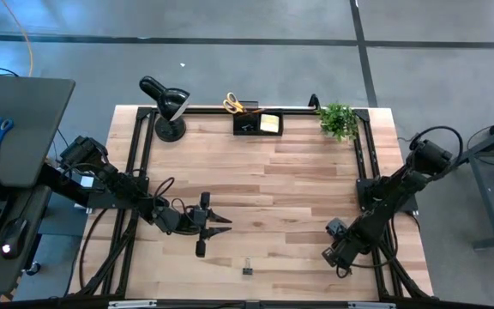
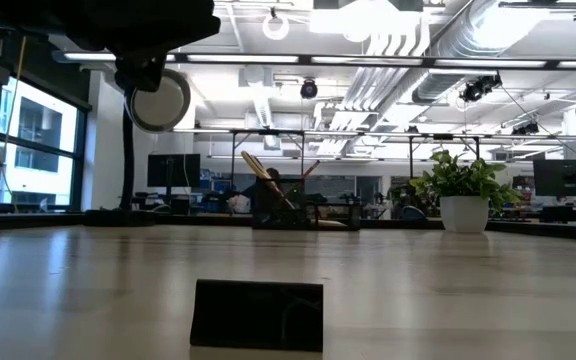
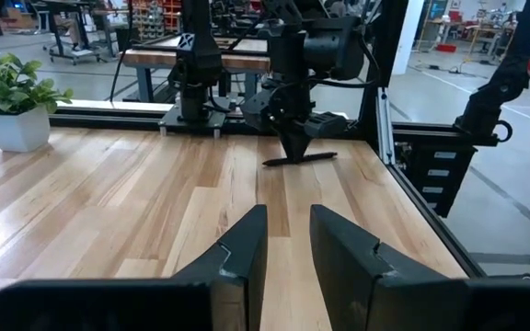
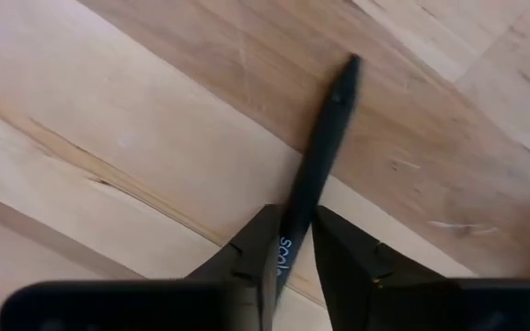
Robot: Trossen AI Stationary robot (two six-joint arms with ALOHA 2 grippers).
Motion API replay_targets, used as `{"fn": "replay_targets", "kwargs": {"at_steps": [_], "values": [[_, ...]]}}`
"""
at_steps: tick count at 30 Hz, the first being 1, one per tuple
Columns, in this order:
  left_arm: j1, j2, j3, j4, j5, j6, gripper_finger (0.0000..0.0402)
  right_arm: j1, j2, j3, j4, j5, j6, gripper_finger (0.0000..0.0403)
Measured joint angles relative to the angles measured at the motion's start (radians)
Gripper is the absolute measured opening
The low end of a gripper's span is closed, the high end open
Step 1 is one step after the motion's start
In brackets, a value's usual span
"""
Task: Pick and place office supplies into organizer
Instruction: Put the black pen into the black desk organizer
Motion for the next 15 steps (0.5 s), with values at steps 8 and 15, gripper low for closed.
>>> {"fn": "replay_targets", "kwargs": {"at_steps": [8,15], "values": [[0.000,0.000,0.000,0.000,0.000,0.000,0.0074,-0.035,0.000,0.000,0.001,0.003,-0.085,0.0030],[0.000,0.000,0.000,0.000,0.000,0.004,0.0074,-0.085,0.000,0.000,0.011,0.044,-0.165,0.0037]]}}
